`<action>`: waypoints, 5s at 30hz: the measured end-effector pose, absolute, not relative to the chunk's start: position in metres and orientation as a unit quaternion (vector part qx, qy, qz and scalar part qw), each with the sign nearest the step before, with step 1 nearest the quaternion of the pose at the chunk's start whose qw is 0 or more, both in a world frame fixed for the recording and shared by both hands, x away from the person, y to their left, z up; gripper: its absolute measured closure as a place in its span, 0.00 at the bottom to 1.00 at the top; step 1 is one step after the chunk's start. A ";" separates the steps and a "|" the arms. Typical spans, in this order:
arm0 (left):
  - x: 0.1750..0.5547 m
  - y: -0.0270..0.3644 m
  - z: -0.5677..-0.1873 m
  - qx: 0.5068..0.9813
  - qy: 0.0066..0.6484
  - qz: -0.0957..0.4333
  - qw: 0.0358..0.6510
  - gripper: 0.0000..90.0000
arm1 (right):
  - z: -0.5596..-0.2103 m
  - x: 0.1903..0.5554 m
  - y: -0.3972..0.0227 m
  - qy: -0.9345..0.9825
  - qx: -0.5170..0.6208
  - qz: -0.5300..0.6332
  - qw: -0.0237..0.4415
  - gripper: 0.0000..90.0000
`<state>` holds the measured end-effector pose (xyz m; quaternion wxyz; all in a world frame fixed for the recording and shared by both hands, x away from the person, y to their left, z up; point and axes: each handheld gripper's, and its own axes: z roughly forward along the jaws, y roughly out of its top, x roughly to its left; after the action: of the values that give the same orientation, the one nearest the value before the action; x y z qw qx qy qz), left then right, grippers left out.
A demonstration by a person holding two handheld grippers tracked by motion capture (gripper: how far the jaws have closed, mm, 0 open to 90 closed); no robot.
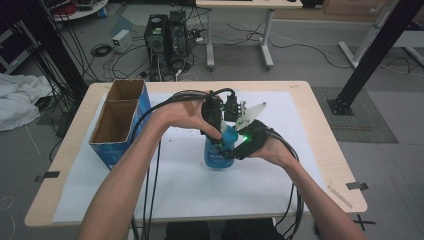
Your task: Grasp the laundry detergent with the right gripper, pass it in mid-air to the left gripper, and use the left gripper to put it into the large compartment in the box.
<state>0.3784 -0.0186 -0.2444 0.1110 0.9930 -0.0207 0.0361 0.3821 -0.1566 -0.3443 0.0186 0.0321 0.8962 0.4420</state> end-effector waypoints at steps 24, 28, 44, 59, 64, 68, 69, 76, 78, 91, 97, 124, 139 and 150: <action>0.377 -0.013 -0.241 0.993 -0.020 0.035 0.113 0.42 | -0.346 0.380 -0.160 0.903 0.042 0.428 0.013 0.26; 0.377 -0.009 -0.238 0.993 -0.015 0.034 0.113 0.42 | -0.344 0.377 -0.165 0.907 0.048 0.419 0.018 0.25; 0.386 0.023 -0.200 0.993 0.034 0.050 0.106 0.42 | -0.334 0.367 -0.213 0.933 0.102 0.338 0.067 0.14; 0.400 0.069 -0.143 0.985 0.117 0.058 0.110 0.42 | -0.335 0.363 -0.246 0.936 0.134 0.315 0.086 0.14; 0.406 0.090 -0.124 0.978 0.161 0.055 0.123 0.42 | -0.339 0.362 -0.251 0.937 0.144 0.305 0.088 0.14; 0.408 0.105 -0.112 0.973 0.186 0.062 0.122 0.43 | -0.343 0.361 -0.251 0.940 0.143 0.296 0.091 0.14; 0.410 0.109 -0.110 0.971 0.197 0.062 0.119 0.43 | -0.344 0.361 -0.251 0.940 0.145 0.295 0.091 0.14; 0.415 0.133 -0.101 0.955 0.270 0.062 0.110 0.43 | -0.345 0.360 -0.253 0.940 0.148 0.293 0.092 0.14; 0.417 0.142 -0.098 0.948 0.292 0.064 0.113 0.43 | -0.345 0.360 -0.253 0.940 0.148 0.292 0.092 0.14; 0.418 0.199 -0.085 0.899 0.410 0.091 0.122 0.43 | -0.351 0.361 -0.254 0.943 0.148 0.283 0.094 0.14; 0.419 0.220 -0.086 0.887 0.439 0.102 0.105 0.43 | -0.352 0.361 -0.255 0.944 0.148 0.280 0.094 0.14; 0.430 0.247 -0.160 0.887 0.453 0.062 0.067 0.43 | -0.359 0.355 -0.261 0.945 0.157 0.272 0.097 0.14; 0.434 0.253 -0.205 0.891 0.447 0.046 0.061 0.43 | -0.366 0.353 -0.261 0.945 0.165 0.267 0.098 0.14; 0.434 0.254 -0.235 0.895 0.441 0.034 0.058 0.43 | -0.370 0.353 -0.257 0.946 0.164 0.261 0.098 0.14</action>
<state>0.4342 0.2541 -0.2348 0.0576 0.8951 0.4408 0.0336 0.3526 -0.2570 -0.3701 0.0979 0.1644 0.9461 0.2612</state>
